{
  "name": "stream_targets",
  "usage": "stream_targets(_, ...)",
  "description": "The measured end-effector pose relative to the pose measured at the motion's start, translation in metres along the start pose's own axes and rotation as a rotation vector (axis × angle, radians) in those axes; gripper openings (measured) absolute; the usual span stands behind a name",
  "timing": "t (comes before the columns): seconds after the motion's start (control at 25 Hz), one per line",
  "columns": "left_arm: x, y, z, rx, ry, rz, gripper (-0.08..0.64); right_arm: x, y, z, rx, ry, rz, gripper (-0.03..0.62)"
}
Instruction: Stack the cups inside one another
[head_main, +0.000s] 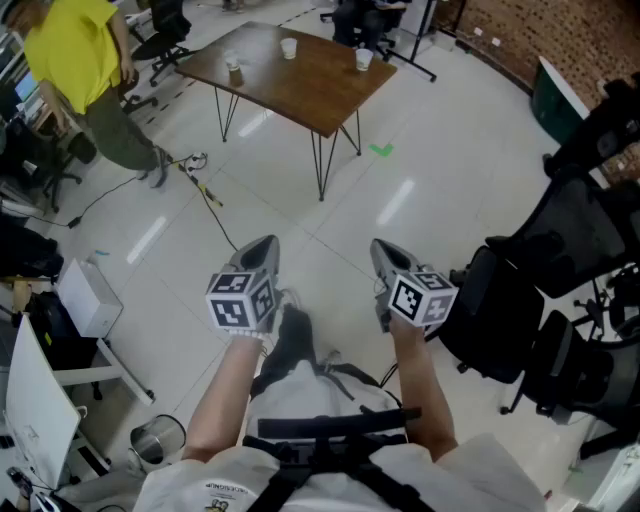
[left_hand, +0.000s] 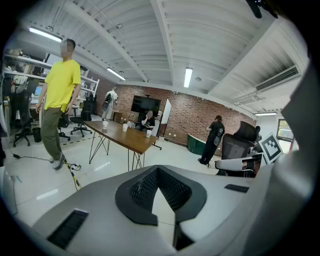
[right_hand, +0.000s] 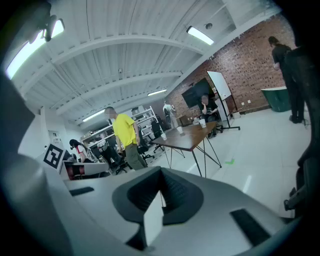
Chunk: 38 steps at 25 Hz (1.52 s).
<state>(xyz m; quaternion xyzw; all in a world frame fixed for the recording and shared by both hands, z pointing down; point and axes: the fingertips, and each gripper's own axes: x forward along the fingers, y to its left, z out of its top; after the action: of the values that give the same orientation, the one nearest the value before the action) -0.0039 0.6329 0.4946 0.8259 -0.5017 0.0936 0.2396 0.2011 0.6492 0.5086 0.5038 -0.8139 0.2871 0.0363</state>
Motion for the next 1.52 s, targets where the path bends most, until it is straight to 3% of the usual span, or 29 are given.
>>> stream_targets(0.44,0.065,0.040,0.038,-0.016,0.006,-0.017,0.000,0.074,-0.013,0.022,0.030,0.030,0.009,0.000)
stream_targets(0.76,0.105,0.091,0.082,-0.036,-0.050,-0.032,0.000,0.141,-0.011,0.087,0.060,-0.120,0.063,0.000)
stream_targets(1.16,0.149,0.156,0.131,-0.035,-0.050,-0.035,0.000,0.231,0.003,0.125,0.045,-0.098,0.074,0.000)
stream_targets(1.52,0.174,0.180,0.154,-0.023,-0.033,-0.030,0.000,0.264,-0.003,0.138,0.119,-0.109,0.065,0.000)
